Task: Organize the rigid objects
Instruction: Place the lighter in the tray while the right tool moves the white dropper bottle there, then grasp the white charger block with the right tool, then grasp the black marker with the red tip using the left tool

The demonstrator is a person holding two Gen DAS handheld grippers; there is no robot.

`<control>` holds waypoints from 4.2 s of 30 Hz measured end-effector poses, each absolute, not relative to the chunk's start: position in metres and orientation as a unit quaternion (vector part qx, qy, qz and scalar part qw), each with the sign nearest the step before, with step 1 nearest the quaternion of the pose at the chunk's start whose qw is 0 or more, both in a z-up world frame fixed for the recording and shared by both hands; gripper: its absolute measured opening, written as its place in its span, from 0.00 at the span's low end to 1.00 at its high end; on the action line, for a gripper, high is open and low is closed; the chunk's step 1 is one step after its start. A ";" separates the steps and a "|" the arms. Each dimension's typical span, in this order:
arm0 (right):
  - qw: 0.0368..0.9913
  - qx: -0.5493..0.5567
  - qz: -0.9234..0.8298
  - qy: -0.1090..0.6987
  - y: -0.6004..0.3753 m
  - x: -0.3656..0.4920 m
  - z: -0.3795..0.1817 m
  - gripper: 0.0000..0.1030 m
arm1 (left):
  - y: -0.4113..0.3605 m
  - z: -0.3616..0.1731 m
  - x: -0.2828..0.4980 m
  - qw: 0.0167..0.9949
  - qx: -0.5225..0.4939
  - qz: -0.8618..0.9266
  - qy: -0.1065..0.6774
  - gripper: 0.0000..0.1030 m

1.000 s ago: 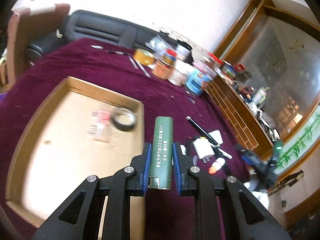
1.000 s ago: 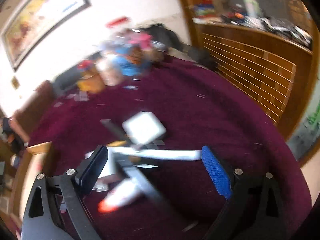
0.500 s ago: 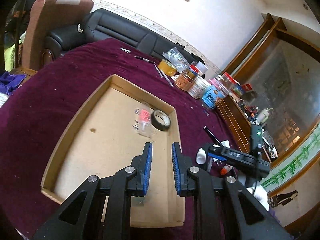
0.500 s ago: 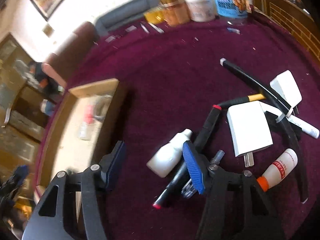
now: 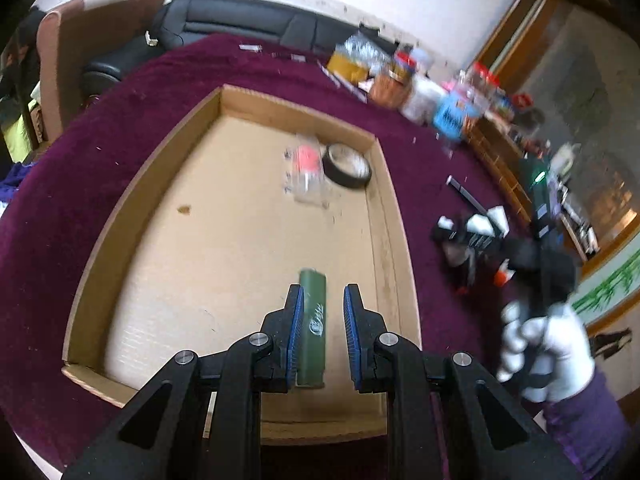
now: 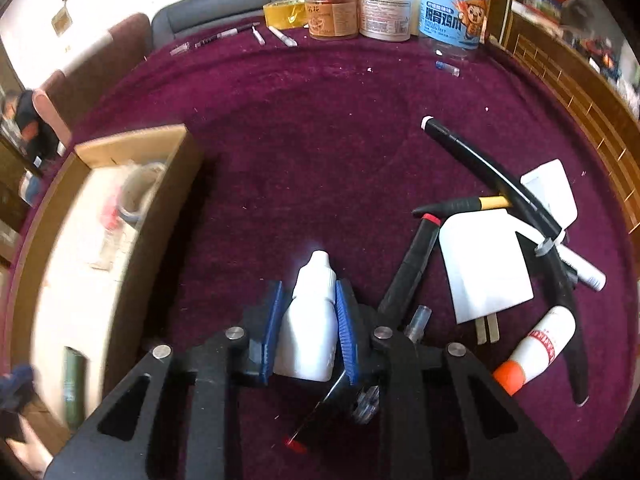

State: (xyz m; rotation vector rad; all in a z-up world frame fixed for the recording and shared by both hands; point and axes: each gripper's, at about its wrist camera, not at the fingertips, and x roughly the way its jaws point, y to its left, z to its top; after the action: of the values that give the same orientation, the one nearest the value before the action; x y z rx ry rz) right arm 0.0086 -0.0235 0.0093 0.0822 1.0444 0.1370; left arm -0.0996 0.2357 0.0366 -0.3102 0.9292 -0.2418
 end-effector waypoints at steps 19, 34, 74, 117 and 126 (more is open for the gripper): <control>0.829 0.048 0.221 0.512 0.088 0.005 0.033 0.23 | 0.265 0.028 -0.103 0.860 -0.191 -0.083 0.466 0.23; 0.852 0.097 0.191 0.479 0.035 -0.011 0.053 0.24 | 0.247 0.023 -0.103 0.856 -0.146 -0.076 0.490 0.32; 0.870 0.052 0.069 0.486 -0.126 0.010 0.012 0.75 | 0.159 0.076 -0.123 0.899 -0.131 -0.139 0.395 0.61; 0.879 0.172 0.120 0.427 -0.163 -0.050 -0.005 0.48 | 0.015 0.011 -0.016 0.871 0.114 -0.111 0.466 0.17; 0.882 0.110 0.110 0.445 -0.148 -0.050 -0.002 0.51 | 0.022 0.019 -0.029 0.874 0.091 -0.149 0.453 0.11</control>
State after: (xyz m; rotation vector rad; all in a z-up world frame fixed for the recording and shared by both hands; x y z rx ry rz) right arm -0.0495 -0.1479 -0.0015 0.2296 0.9276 0.2300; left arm -0.0285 0.0223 0.0193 0.1899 0.9458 -0.3120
